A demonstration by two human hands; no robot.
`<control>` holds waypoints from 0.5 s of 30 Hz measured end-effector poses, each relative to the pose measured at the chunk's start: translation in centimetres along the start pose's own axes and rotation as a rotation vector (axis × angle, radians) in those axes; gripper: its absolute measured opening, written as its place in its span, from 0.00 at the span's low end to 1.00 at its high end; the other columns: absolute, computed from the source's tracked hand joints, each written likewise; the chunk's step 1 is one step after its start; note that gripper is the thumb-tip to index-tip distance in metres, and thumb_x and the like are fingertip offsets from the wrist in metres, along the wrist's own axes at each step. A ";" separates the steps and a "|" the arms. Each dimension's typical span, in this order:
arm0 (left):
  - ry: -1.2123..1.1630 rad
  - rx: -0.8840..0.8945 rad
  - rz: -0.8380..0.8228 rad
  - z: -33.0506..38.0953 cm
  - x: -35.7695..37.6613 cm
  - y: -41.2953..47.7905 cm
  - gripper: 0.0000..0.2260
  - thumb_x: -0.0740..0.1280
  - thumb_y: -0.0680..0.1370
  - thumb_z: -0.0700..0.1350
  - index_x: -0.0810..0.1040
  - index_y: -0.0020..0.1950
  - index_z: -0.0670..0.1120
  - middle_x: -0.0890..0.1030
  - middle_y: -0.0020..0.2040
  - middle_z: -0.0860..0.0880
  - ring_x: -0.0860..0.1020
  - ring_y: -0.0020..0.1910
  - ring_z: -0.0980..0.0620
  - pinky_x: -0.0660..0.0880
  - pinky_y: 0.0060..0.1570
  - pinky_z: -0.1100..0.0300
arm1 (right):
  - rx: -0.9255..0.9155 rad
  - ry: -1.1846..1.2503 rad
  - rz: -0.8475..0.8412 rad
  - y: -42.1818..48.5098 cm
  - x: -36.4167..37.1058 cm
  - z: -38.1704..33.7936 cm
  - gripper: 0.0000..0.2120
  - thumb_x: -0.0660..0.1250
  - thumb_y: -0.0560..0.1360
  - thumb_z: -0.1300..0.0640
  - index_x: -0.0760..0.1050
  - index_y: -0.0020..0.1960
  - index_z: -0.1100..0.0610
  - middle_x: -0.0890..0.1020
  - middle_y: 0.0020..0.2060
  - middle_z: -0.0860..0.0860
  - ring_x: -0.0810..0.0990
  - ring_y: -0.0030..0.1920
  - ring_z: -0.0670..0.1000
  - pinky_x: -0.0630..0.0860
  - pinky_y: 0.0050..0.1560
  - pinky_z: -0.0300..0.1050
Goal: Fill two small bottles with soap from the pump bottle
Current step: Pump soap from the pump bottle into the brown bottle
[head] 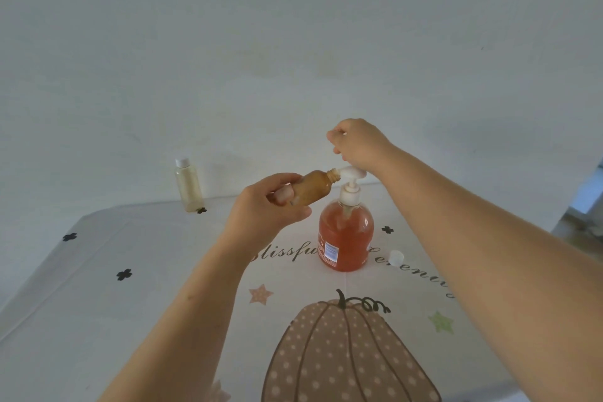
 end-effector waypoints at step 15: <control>-0.084 0.079 -0.038 -1.0 -0.8 0.9 0.22 0.79 0.68 0.41 0.82 0.57 0.60 0.83 0.47 0.58 0.79 0.40 0.65 0.74 0.44 0.72 | 0.150 -0.253 -0.090 3.0 2.9 0.9 0.11 0.63 0.78 0.61 0.82 0.56 0.57 0.86 0.48 0.55 0.84 0.51 0.57 0.79 0.60 0.53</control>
Point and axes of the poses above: each hand's wrist, its own y-axis towards the middle knuckle, its own x-axis out of the palm, z = x × y, the point moved 3 cm from there along y, towards the middle knuckle
